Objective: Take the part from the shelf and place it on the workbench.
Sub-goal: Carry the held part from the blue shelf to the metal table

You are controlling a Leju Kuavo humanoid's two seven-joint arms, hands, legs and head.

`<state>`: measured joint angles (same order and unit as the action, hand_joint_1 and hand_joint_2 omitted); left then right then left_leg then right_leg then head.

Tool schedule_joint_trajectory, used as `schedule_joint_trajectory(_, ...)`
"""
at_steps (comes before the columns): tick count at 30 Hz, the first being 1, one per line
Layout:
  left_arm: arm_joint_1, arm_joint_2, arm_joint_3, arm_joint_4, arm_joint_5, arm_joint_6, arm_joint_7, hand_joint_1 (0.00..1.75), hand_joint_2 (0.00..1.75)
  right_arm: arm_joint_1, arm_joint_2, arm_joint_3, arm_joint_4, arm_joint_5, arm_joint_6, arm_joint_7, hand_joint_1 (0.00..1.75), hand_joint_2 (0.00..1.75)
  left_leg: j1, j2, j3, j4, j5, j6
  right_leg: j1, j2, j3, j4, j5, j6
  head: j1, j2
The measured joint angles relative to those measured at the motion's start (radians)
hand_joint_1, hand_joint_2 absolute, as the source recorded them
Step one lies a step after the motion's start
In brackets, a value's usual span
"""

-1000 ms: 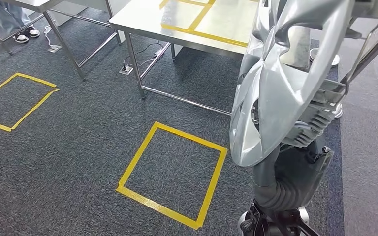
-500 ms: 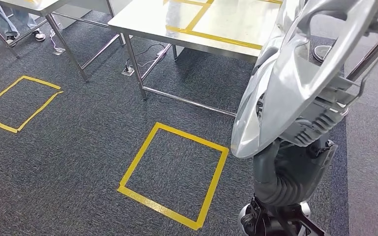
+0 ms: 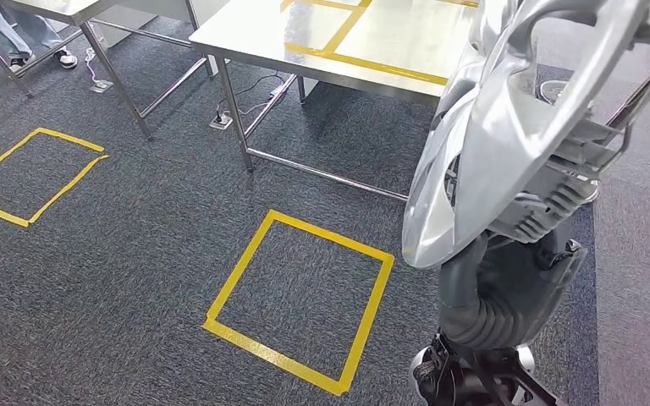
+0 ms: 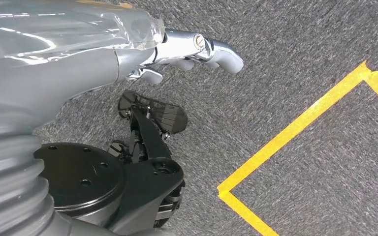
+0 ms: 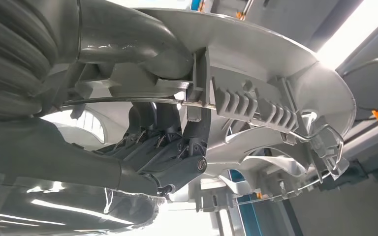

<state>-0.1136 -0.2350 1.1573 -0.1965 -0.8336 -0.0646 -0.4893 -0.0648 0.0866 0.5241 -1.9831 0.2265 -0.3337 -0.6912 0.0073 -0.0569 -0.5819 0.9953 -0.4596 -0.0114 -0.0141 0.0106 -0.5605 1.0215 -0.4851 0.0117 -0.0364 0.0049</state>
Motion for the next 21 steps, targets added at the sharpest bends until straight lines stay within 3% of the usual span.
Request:
schedule_joint_trajectory(13,0.0,0.001,0.0,0.0,0.0,-0.008,0.0,0.0,1.75,-0.001,0.0,0.001,0.015,0.045,-0.047,0.0,1.75,1.75,-0.001,0.0,0.0,0.0,0.0,0.0,0.0,0.0,0.0,0.0,0.0,0.0,0.0,0.0)
schedule_joint_trajectory(21,0.0,0.002,0.0,0.0,0.0,-0.008,0.0,0.0,1.75,-0.008,0.0,0.018,0.02,0.085,-0.163,0.0,1.75,1.75,-0.001,0.0,0.0,0.0,0.0,0.0,0.0,0.0,0.0,0.0,0.0,0.0,0.0,0.0)
